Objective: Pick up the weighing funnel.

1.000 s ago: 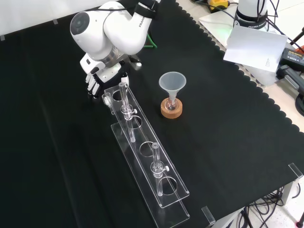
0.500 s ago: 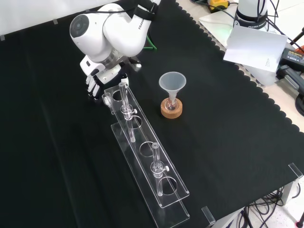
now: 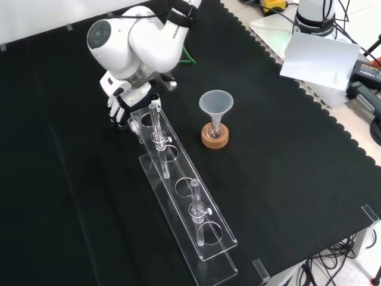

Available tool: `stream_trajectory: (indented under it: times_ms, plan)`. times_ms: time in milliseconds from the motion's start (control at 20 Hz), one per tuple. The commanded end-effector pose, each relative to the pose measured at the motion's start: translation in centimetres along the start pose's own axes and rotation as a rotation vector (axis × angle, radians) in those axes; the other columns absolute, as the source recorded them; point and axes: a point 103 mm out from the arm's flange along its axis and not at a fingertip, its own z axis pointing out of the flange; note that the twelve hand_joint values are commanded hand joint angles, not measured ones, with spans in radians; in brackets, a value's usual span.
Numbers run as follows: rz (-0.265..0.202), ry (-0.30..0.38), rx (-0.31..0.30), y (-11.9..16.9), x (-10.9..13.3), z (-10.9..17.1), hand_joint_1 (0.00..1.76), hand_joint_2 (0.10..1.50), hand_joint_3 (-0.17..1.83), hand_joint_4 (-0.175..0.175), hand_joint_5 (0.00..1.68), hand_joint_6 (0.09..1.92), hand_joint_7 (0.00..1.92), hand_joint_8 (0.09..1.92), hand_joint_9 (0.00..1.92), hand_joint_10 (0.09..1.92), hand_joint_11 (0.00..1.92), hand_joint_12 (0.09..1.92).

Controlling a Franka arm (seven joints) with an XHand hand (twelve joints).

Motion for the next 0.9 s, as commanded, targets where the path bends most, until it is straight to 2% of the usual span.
stream_trajectory:
  times_ms: [50,900]
  plan:
    - [0.002,-0.003,0.002,0.17,0.15,0.11,0.96,0.58,0.63,-0.004,0.68,0.66,0.45,0.69,0.71,0.53,0.58,1.21]
    - [0.004,0.0,0.003,0.6,-0.07,0.41,0.97,0.59,0.64,0.014,0.79,0.71,0.47,0.69,0.72,0.53,0.59,1.21]
